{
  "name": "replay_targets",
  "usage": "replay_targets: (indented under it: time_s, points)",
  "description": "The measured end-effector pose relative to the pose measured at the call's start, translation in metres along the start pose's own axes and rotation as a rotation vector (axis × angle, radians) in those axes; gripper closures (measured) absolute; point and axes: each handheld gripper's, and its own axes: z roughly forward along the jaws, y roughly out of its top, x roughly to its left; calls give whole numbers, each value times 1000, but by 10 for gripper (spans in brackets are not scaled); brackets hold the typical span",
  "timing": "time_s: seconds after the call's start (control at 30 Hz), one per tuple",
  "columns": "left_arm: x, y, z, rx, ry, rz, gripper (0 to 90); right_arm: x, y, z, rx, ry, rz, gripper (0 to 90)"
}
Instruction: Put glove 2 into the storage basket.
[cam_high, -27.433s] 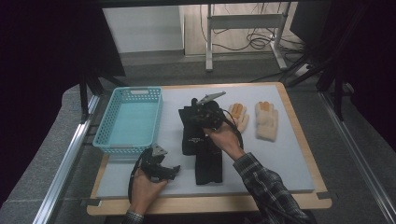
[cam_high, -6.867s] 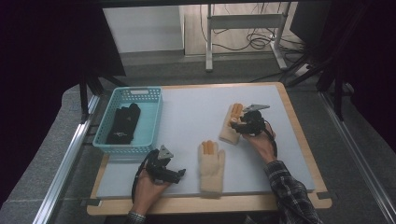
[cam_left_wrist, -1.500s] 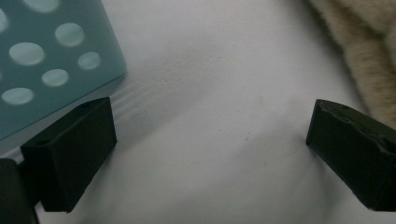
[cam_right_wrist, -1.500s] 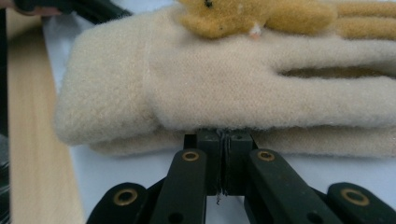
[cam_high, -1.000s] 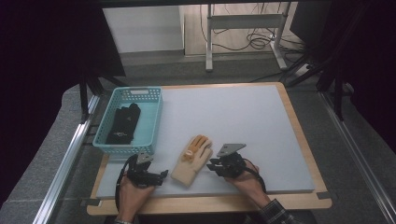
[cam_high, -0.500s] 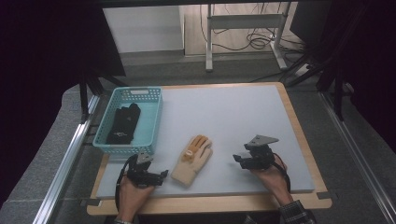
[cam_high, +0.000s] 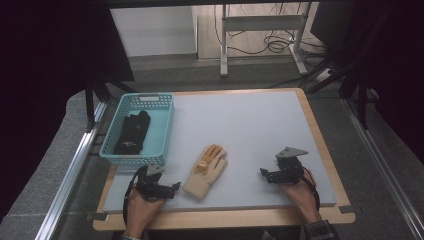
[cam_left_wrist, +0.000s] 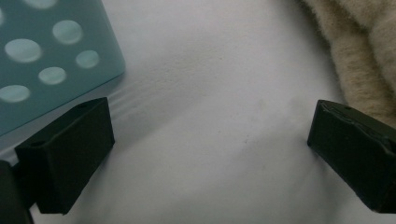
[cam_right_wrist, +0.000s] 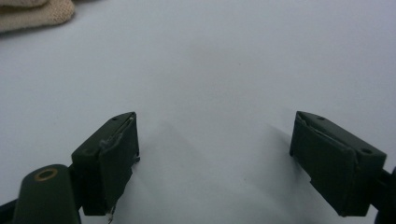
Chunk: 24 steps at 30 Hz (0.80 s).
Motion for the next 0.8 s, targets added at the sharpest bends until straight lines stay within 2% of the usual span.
replay_targets:
  time_s: [0.3,0.43,0.63,0.8]
  points:
    - [0,1,0,4,-4,4,7,1,-1,1,2,-12,-3,133]
    - [1,3,-3,12,-6,6,34,1,-1,1,1,-16,-5,133]
    - [-6,16,-16,-30,-59,13,52,1,-1,1,0,-17,-4,133]
    - [-12,30,-24,-37,-114,1,43,1,-1,1,-1,-18,-5,133]
